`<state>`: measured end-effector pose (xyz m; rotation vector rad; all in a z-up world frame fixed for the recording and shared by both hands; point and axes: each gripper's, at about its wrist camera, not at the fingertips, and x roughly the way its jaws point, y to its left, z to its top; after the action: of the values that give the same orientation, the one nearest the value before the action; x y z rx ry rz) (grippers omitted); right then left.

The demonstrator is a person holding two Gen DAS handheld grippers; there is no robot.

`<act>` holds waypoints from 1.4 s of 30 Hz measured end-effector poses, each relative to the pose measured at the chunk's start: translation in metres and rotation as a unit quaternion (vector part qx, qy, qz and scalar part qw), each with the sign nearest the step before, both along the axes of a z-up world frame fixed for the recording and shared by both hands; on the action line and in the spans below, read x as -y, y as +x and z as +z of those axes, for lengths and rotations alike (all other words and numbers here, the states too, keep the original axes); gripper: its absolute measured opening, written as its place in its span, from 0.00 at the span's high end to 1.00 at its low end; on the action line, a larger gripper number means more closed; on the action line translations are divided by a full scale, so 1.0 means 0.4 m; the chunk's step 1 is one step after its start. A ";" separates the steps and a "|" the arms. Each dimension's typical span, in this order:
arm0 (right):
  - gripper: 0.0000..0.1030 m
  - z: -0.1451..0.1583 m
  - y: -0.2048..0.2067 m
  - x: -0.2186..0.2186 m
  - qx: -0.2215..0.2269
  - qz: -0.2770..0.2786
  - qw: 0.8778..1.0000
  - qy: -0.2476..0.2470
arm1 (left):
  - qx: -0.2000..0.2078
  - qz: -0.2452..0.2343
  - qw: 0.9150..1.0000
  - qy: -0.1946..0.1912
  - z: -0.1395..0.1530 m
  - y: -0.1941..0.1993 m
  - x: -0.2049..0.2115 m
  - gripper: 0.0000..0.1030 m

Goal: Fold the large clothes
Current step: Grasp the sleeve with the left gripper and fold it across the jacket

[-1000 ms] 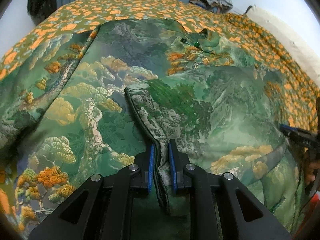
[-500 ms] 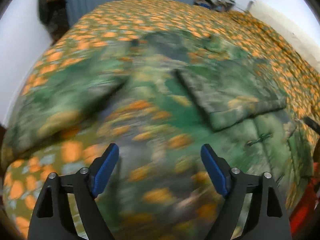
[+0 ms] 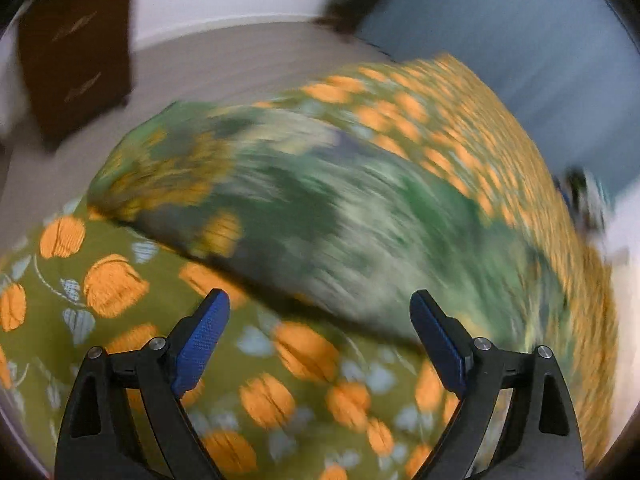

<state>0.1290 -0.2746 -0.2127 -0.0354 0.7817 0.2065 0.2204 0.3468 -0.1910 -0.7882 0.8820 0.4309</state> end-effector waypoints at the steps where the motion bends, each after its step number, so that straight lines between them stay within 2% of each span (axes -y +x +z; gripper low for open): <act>1: 0.38 -0.001 -0.003 -0.006 0.001 0.005 1.000 -0.003 | 0.002 0.029 0.999 -0.019 -0.020 -0.001 -0.029 0.10; 4: 0.38 -0.014 -0.005 -0.023 -0.005 0.013 1.000 -0.013 | 0.020 0.091 0.993 -0.069 -0.056 -0.003 -0.080 0.11; 6: 0.38 -0.024 -0.006 -0.026 -0.012 0.012 1.000 -0.015 | 0.034 0.110 0.990 -0.078 -0.054 0.002 -0.093 0.14; 8: 0.38 -0.033 -0.005 -0.027 -0.018 0.012 1.000 -0.016 | 0.036 0.115 0.990 -0.073 -0.049 0.012 -0.098 0.31; 10: 0.38 -0.038 -0.004 -0.029 -0.019 0.013 1.000 -0.018 | 0.027 0.105 0.992 -0.065 -0.049 0.025 -0.100 0.84; 12: 0.38 -0.042 0.001 -0.030 -0.020 0.014 1.000 -0.016 | 0.024 0.093 0.994 -0.062 -0.040 0.028 -0.101 0.88; 14: 0.38 -0.043 0.004 -0.030 -0.020 0.015 1.000 -0.012 | 0.022 0.073 0.997 -0.016 0.014 0.037 -0.072 0.90; 16: 0.38 -0.043 0.006 -0.031 -0.017 0.017 1.000 -0.008 | 0.022 0.040 0.997 0.055 0.089 0.062 -0.026 0.91; 18: 0.38 -0.042 0.006 -0.033 -0.012 0.019 1.000 -0.005 | 0.041 -0.015 0.988 0.147 0.193 0.095 0.069 0.91; 20: 0.38 -0.043 0.007 -0.029 -0.011 0.018 1.000 0.001 | 0.065 -0.068 0.970 0.225 0.278 0.118 0.178 0.91; 21: 0.38 -0.043 0.007 -0.027 -0.011 0.017 1.000 0.004 | 0.079 -0.099 0.956 0.264 0.318 0.133 0.244 0.91; 22: 0.38 -0.042 0.007 -0.023 -0.010 0.015 1.000 0.007 | 0.100 -0.142 0.935 0.310 0.364 0.140 0.340 0.91; 23: 0.38 -0.040 0.007 -0.018 -0.008 0.012 1.000 0.009 | 0.112 -0.167 0.921 0.334 0.384 0.144 0.397 0.91; 24: 0.38 -0.038 0.006 -0.013 -0.006 0.008 1.000 0.010 | 0.131 -0.208 0.897 0.367 0.408 0.144 0.489 0.91; 26: 0.38 -0.030 0.005 -0.001 -0.001 -0.001 1.000 0.015 | 0.155 -0.267 0.861 0.404 0.422 0.146 0.624 0.91; 27: 0.38 -0.027 0.004 0.006 0.002 -0.004 1.000 0.017 | 0.161 -0.289 0.848 0.414 0.419 0.150 0.673 0.91; 28: 0.38 -0.024 0.004 0.014 0.005 -0.009 1.000 0.019 | 0.165 -0.317 0.832 0.425 0.406 0.150 0.739 0.91; 30: 0.38 -0.022 0.002 0.029 0.007 -0.017 1.000 0.021 | 0.164 -0.365 0.802 0.443 0.358 0.142 0.860 0.91; 32: 0.38 -0.023 0.003 0.044 0.007 -0.022 0.999 0.022 | 0.153 -0.398 0.787 0.445 0.299 0.141 0.937 0.91; 33: 0.38 -0.024 0.004 0.052 0.006 -0.025 0.999 0.023 | 0.143 -0.413 0.783 0.443 0.262 0.138 0.970 0.91; 36: 0.38 -0.031 0.009 0.076 0.000 -0.037 0.999 0.028 | 0.098 -0.451 0.768 0.443 0.145 0.152 1.066 0.89; 37: 0.38 -0.032 0.011 0.083 -0.002 -0.040 0.999 0.030 | 0.078 -0.464 0.761 0.446 0.102 0.157 1.093 0.85; 39: 0.38 -0.032 0.015 0.093 -0.006 -0.045 0.998 0.035 | 0.048 -0.486 0.748 0.450 0.040 0.140 1.126 0.73; 40: 0.38 -0.030 0.020 0.097 -0.008 -0.045 0.998 0.040 | 0.038 -0.493 0.740 0.455 0.016 0.131 1.139 0.61; 41: 0.38 -0.027 0.026 0.098 -0.010 -0.044 0.998 0.043 | 0.038 -0.491 0.731 0.472 0.013 0.100 1.151 0.54; 42: 0.38 -0.020 0.044 0.098 -0.014 -0.039 0.998 0.051 | 0.044 -0.484 0.720 0.495 0.010 0.079 1.158 0.36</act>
<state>0.1465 -0.3138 -0.2208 0.0944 0.7982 0.1721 0.2520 -0.1162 -0.1870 0.6797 0.7092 -0.1217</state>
